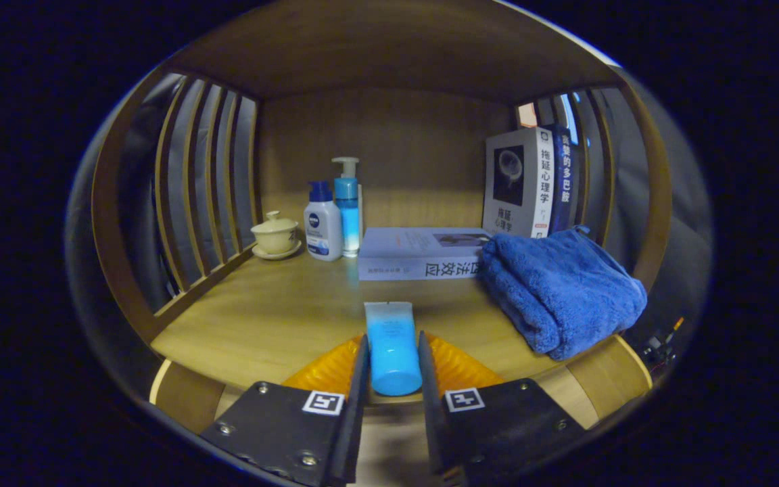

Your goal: Pull open the drawer, take out the items inside it, and place them on the countertop above the cabinet.

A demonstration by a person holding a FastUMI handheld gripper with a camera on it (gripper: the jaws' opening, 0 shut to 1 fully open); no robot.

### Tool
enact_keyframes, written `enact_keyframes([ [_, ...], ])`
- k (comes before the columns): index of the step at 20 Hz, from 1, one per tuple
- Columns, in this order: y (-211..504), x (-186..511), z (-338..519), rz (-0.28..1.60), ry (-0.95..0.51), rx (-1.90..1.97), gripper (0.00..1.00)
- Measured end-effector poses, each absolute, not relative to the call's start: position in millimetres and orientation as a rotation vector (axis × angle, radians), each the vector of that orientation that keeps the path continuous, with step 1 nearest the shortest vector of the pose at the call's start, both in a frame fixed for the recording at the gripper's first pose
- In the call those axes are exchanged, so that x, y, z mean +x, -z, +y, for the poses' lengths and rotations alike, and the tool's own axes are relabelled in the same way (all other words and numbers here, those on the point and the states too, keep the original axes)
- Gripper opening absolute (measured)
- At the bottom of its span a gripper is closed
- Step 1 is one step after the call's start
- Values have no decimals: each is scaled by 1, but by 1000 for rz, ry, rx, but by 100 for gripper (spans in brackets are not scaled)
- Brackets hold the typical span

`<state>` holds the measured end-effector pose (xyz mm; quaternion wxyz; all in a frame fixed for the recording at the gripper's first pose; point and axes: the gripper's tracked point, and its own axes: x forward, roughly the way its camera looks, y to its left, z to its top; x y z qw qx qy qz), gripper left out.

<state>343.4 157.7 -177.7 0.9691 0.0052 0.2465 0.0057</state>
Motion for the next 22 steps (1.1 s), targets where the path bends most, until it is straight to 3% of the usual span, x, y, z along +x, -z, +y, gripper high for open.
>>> enact_keyframes([
  [22, 162, 344, 154, 430, 1, 19, 40],
])
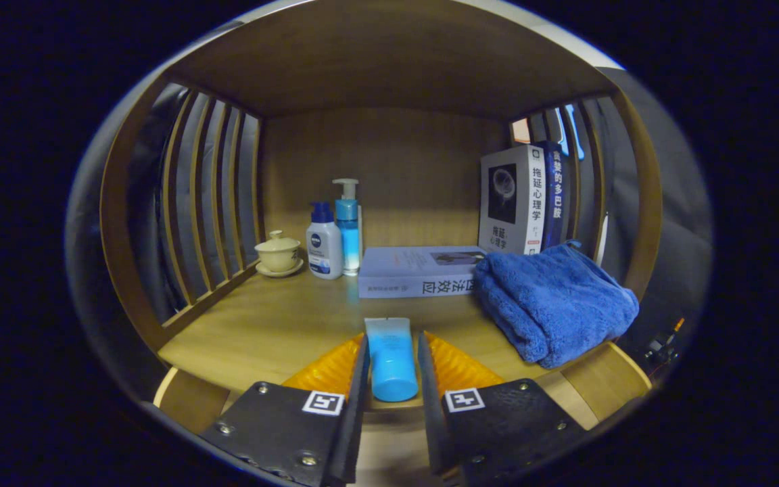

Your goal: Pull open the drawer, take out the items inside it, and place them on the countertop above the cabinet.

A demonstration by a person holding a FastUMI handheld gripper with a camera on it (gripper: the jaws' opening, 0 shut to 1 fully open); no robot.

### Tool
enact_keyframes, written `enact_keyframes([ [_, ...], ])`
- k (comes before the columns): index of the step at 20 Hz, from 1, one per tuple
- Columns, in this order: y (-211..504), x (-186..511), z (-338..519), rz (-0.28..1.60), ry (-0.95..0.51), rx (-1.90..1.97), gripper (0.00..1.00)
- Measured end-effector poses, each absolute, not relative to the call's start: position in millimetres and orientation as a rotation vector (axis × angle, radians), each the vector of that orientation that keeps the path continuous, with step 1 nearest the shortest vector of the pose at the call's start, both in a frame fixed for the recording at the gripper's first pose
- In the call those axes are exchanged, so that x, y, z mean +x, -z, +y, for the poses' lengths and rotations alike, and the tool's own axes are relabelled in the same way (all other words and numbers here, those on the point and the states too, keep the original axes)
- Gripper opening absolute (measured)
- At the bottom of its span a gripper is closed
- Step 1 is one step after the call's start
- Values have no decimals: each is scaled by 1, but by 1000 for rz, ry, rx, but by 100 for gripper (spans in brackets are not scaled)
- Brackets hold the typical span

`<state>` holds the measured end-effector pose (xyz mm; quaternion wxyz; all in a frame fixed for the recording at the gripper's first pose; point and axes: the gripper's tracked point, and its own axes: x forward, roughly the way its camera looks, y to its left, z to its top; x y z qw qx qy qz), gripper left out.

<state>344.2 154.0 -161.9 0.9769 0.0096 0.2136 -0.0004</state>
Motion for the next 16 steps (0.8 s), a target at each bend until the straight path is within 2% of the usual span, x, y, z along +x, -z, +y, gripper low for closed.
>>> enact_keyframes([
  [16, 141, 341, 153, 345, 10, 29, 40],
])
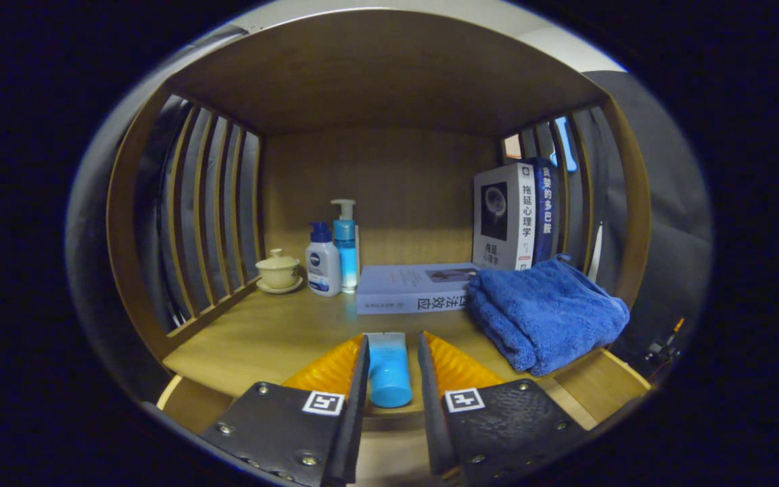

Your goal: Pull open the drawer, take out the items inside it, and place them on the countertop above the cabinet.

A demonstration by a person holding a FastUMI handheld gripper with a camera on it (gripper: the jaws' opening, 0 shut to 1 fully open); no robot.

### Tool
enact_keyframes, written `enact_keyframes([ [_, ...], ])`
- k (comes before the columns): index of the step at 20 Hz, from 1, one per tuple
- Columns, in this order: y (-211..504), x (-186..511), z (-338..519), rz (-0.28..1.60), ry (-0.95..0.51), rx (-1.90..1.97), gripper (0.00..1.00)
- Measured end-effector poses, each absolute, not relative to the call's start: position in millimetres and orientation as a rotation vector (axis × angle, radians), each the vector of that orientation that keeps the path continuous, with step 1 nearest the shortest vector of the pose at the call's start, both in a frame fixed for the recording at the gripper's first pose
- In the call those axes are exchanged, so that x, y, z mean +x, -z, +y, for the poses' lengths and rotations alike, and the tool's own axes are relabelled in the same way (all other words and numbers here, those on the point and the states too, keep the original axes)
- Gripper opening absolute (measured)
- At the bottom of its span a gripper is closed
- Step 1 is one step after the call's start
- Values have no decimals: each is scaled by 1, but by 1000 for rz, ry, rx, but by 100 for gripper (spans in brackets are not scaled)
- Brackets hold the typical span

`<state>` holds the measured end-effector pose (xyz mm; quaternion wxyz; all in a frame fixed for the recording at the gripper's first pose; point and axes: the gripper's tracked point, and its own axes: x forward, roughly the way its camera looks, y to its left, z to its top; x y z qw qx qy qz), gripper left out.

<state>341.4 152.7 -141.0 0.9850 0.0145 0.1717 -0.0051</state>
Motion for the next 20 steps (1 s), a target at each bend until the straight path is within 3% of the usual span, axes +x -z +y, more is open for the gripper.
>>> enact_keyframes([
  [8, 97, 323, 159, 162, -36, 79, 40],
  [20, 82, 188, 127, 207, -77, 50, 40],
])
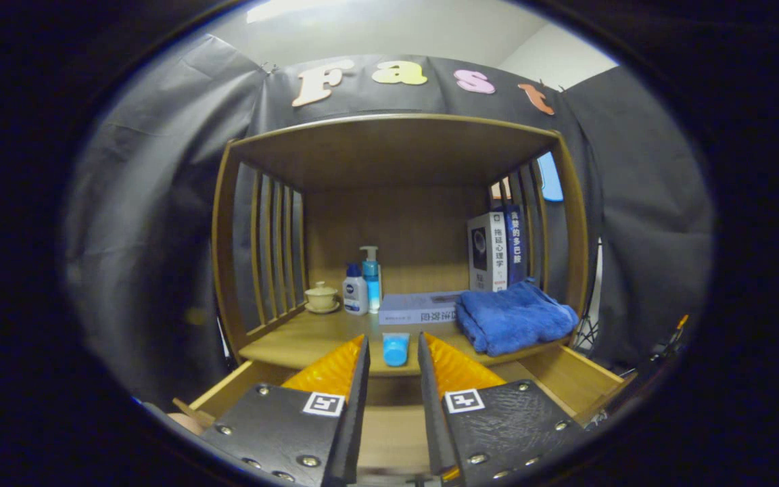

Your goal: Pull open the drawer, take out the items inside it, and place them on the countertop above the cabinet.

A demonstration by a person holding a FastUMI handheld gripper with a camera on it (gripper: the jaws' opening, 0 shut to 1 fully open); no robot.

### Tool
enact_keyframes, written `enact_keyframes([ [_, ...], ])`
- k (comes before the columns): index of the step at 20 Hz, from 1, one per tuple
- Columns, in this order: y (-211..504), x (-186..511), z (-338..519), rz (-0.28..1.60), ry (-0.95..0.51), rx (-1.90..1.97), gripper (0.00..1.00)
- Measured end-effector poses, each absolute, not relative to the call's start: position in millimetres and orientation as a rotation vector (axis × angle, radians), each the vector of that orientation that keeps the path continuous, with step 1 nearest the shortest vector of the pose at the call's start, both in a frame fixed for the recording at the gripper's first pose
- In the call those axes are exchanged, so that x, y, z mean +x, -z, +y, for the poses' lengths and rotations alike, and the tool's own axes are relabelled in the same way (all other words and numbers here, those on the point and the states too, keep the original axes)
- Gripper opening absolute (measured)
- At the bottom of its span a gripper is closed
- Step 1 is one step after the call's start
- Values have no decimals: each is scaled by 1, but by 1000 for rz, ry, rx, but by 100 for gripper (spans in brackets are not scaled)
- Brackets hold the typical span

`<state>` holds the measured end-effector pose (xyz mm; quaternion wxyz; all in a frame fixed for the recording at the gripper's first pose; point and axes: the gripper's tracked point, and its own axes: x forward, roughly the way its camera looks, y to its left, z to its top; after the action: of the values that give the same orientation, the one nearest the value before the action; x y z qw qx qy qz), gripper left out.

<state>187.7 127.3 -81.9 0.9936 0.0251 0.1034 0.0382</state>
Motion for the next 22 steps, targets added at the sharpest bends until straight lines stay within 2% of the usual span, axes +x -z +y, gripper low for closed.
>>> enact_keyframes([
  [5, 122, 123, 108, 305, -31, 10, 43],
  [7, 139, 106, 103, 339, -29, 0, 56],
  [12, 172, 78, 102, 404, -23, -4, 100],
  [22, 209, 72, 98, 472, -27, -65, 100],
])
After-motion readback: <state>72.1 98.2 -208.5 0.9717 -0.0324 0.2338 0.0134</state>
